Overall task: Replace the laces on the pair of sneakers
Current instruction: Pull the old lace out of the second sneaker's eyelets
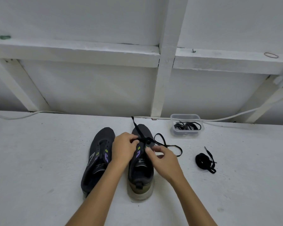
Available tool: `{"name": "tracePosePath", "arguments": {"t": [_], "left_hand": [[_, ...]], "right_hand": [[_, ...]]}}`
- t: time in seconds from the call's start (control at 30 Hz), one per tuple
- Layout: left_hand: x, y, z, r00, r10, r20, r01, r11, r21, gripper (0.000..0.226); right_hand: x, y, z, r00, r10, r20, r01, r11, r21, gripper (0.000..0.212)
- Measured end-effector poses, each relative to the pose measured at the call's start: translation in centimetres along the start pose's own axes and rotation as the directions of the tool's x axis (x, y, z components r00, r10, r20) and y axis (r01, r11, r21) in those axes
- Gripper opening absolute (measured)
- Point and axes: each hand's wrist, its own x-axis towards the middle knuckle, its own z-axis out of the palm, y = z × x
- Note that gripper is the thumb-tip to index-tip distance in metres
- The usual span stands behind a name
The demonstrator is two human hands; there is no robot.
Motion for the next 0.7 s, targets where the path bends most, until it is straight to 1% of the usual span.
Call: {"name": "tracePosePath", "arguments": {"t": [0.07, 0.1, 0.13, 0.23, 0.3, 0.37, 0.47, 0.6, 0.7], "left_hand": [[0.6, 0.0, -0.3, 0.999, 0.046, 0.028, -0.048, 0.995, 0.086, 0.018], [0.9, 0.0, -0.5, 0.996, 0.076, 0.054, -0.083, 0.988, 0.130, 0.017], [1.1, 0.1, -0.6, 0.991, 0.107, 0.085, -0.121, 0.976, 0.179, 0.018], [1.7, 0.4, -0.7, 0.961, 0.178, 0.210, -0.240, 0.917, 0.318, 0.019], [2.0, 0.6, -0.8, 0.932, 0.189, 0.310, -0.296, 0.888, 0.351, 0.018], [2.6, 0.8, -1.3, 0.910, 0.174, 0.376, -0.306, 0.894, 0.327, 0.011], [3.6, 1.0, -2.3, 0.898, 0.141, 0.417, -0.272, 0.922, 0.275, 0.006], [3.5, 1.6, -2.1, 0.895, 0.123, 0.429, -0.257, 0.928, 0.271, 0.009], [3.1, 1.3, -1.3, 0.892, 0.129, 0.433, -0.223, 0.960, 0.172, 0.009]], "right_hand": [[-0.4, -0.5, 0.5, 0.999, 0.000, 0.045, 0.001, 1.000, -0.002, 0.041], [-0.5, -0.8, 0.6, 0.999, -0.003, 0.050, 0.004, 1.000, -0.014, 0.043], [-0.5, -1.0, 0.6, 0.999, -0.006, 0.054, 0.008, 1.000, -0.030, 0.040], [-0.6, -1.7, 0.5, 0.997, -0.034, 0.074, 0.039, 0.997, -0.070, 0.017], [-0.7, -2.1, 0.5, 0.995, -0.053, 0.086, 0.061, 0.993, -0.104, 0.020], [-0.6, -2.5, 0.5, 0.990, -0.085, 0.113, 0.105, 0.977, -0.186, 0.025], [-0.3, -3.2, 0.3, 0.983, -0.109, 0.150, 0.150, 0.943, -0.299, 0.027], [-0.2, -3.8, 0.1, 0.984, -0.087, 0.153, 0.138, 0.922, -0.361, 0.026], [-0.4, -3.7, -0.1, 0.990, -0.080, 0.117, 0.118, 0.920, -0.373, 0.032]]}}
